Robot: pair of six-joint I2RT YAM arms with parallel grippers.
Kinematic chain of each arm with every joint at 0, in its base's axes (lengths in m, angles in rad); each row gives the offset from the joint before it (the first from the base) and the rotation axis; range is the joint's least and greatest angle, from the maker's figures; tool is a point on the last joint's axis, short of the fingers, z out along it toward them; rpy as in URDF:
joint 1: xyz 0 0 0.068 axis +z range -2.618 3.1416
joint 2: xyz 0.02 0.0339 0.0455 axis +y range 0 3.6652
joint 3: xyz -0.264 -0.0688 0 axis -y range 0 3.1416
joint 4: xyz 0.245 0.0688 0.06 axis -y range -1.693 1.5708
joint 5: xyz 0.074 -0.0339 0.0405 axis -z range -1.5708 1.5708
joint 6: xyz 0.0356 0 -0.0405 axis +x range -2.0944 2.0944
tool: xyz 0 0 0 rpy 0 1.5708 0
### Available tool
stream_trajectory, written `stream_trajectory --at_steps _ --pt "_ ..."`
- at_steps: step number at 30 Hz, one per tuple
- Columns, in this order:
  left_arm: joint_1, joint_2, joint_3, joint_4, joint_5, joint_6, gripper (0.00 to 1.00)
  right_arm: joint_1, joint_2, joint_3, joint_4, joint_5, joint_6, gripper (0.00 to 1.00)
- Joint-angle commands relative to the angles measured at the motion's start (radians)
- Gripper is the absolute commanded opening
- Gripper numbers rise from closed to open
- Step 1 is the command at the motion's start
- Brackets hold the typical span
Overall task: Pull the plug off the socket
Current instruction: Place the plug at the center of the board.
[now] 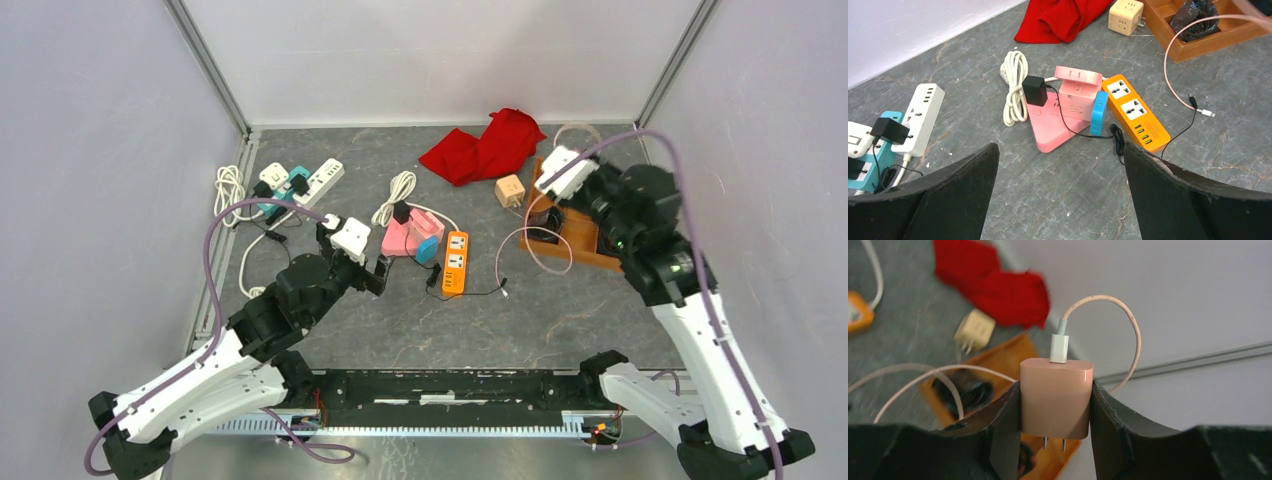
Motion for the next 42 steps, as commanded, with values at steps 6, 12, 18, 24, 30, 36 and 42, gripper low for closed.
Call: stream_trajectory --at_steps 6,12,18,24,30,36,42 --pt "0.001 0.01 -0.006 0.051 0.021 0.031 1.0 -0.133 -0.12 -0.485 0.002 -0.111 -0.079 0.0" --pt "0.001 0.023 -0.007 0.048 0.014 0.034 1.0 -0.217 -0.026 -0.731 0.045 -0.191 -0.169 0.0" --pt "0.001 0.034 -0.009 0.048 0.012 0.033 1.0 -0.273 0.077 -0.832 0.05 -0.196 -0.236 0.0" --pt "0.002 0.05 -0.012 0.048 0.033 0.033 1.0 -0.346 0.094 -0.868 0.039 -0.177 -0.294 0.22" --pt "0.001 0.068 -0.016 0.052 0.075 0.026 1.0 -0.425 0.07 -0.727 -0.179 -0.301 -0.365 0.96" --pt "0.003 0.124 0.006 0.048 0.113 -0.037 1.0 -0.427 0.001 -0.501 -0.335 -0.56 -0.34 0.98" --pt "0.003 0.224 0.096 0.018 0.237 -0.224 1.0 -0.425 0.022 -0.437 -0.238 -1.046 -0.146 0.98"
